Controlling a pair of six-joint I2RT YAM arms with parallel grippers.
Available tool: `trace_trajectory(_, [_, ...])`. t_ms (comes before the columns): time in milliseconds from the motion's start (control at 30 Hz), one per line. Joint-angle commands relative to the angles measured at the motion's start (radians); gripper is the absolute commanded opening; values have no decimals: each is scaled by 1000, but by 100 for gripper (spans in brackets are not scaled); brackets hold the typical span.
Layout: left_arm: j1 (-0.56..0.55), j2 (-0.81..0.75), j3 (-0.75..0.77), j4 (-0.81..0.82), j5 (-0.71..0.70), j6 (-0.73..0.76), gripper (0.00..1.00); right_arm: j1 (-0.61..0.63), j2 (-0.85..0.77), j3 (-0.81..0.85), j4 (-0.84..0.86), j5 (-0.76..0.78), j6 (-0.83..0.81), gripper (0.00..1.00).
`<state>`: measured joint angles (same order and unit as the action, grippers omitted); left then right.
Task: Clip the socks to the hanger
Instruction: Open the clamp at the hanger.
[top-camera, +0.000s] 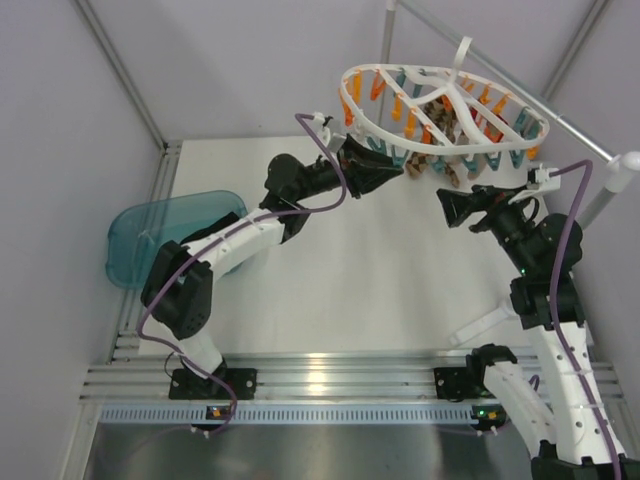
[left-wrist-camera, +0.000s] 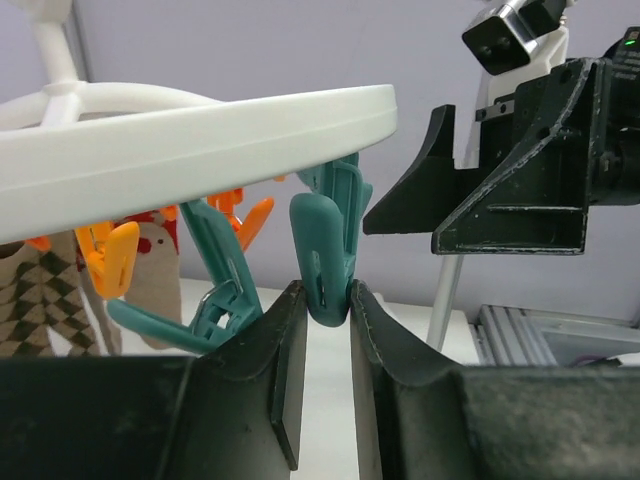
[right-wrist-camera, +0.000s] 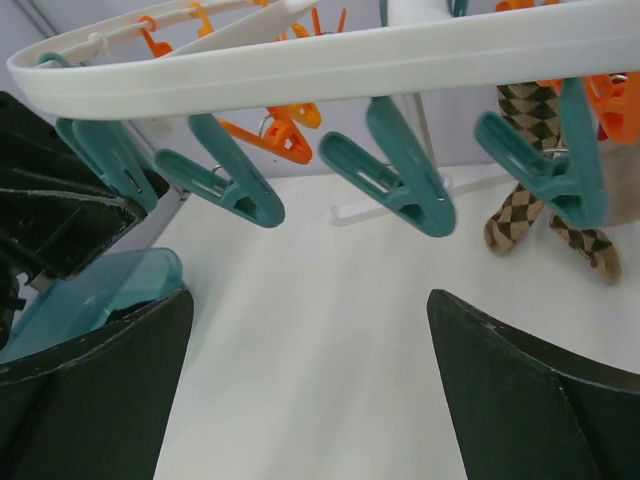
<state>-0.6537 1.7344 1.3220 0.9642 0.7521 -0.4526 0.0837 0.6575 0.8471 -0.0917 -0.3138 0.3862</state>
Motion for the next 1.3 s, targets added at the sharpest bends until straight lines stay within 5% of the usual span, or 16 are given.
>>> trace_trajectory(0, [-20,-82,-15,-139,-112,151,0,17,10,61,46,77,88,100])
trace_trajectory(533, [-152,-187,-52,-436,-422,564,0,162,74,133,-10,117,212,100])
trace_trajectory(900, [-185,-191,-9,-551,-468,549,0,324,103,87,165,239,161,97])
trace_trajectory(1267, [-185,-194,37,-654,-430,502,0,415,186,118,187,309,68,73])
